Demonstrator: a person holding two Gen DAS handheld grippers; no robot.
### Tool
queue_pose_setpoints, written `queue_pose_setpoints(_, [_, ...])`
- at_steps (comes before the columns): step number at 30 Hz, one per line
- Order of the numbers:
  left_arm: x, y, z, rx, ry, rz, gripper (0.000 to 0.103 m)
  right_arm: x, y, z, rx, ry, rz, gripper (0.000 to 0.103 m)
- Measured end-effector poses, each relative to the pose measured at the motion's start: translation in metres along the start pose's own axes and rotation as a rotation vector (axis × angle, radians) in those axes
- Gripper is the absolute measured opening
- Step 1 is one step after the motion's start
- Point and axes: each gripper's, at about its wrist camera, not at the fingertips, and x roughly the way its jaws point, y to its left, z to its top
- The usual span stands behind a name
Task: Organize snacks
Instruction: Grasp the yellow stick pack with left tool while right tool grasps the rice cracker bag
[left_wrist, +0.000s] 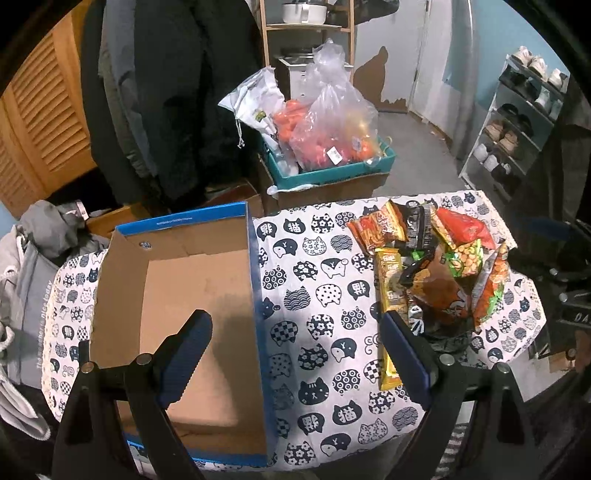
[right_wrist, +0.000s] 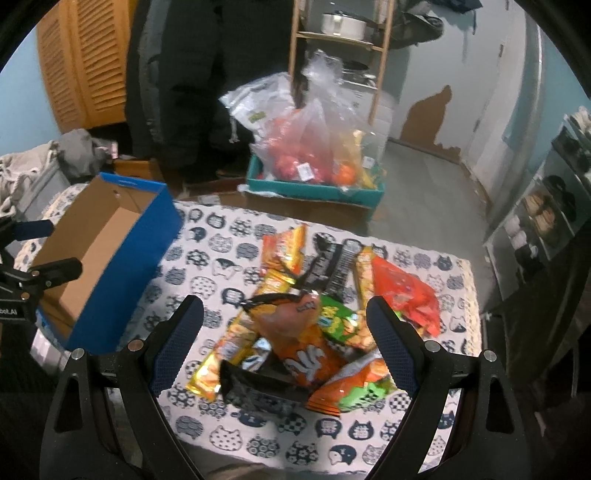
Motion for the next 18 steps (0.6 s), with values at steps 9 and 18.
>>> queue_pose_setpoints(9, [0.021,-0.016,0.013,0.018,0.042,-0.033,0.094,0.001,-0.038,-0.012,0.067,0.040,-0.088,0.088])
queue_pose_setpoints(18, [0.042,-0.040,0.027,0.064,0.078,-0.039,0.094,0.023,-0.073,-0.034,0.140,0.131,-0.142,0.088])
